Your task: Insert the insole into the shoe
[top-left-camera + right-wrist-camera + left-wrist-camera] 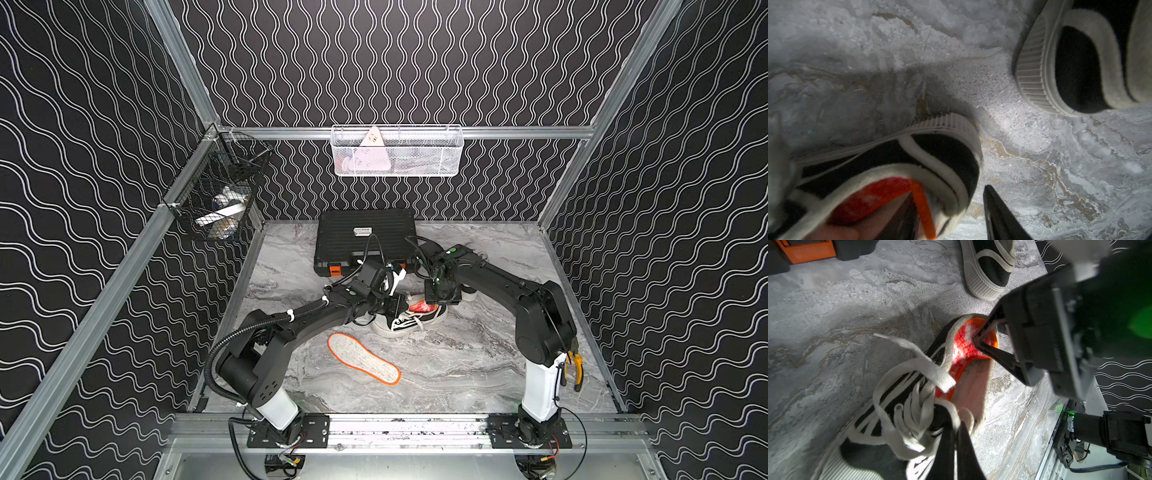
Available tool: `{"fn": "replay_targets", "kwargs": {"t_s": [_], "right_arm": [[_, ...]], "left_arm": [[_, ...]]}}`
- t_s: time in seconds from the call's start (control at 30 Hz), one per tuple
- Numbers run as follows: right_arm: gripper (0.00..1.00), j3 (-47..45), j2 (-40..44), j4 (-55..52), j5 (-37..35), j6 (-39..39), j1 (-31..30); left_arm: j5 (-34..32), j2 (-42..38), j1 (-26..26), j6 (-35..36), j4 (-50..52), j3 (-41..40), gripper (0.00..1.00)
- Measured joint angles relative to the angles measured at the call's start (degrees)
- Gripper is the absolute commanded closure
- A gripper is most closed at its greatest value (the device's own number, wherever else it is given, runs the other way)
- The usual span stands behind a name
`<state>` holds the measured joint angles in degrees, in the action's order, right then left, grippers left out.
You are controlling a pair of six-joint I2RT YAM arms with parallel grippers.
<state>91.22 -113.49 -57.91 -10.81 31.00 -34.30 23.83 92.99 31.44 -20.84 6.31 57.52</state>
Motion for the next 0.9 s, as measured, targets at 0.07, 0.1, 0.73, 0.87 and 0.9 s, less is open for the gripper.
{"fn": "replay_targets", "kwargs": {"t_s": [0.07,0.1,0.73,0.87,0.9], "right_arm": [[0.47,-0.1,-0.5,0.3,-1.0,0.0,0.2],[0.46,-0.1,-0.7,0.4,-1.2,0.0,0.2],[0.46,-1.9,-2.9,3.1,-3.7,-1.9,0.7],[0.43,-0.9,-4.4,2.8,-4.5,-2.6,0.3],[0.42,-0.3,-4.4,2.3,-4.5,-3.3,0.2]], "left_arm": [[0.0,0.0,0.1,0.0,0.2,0.1,1.0],[0.0,0.0,0.2,0.0,0.3,0.2,1.0],[-0.2,0.1,0.5,0.0,-0.6,-0.5,1.0],[-0.1,0.4,0.7,0.0,-1.1,-0.6,1.0],[0.0,0.5,0.8,0.0,-1.1,-0.5,1.0]]}}
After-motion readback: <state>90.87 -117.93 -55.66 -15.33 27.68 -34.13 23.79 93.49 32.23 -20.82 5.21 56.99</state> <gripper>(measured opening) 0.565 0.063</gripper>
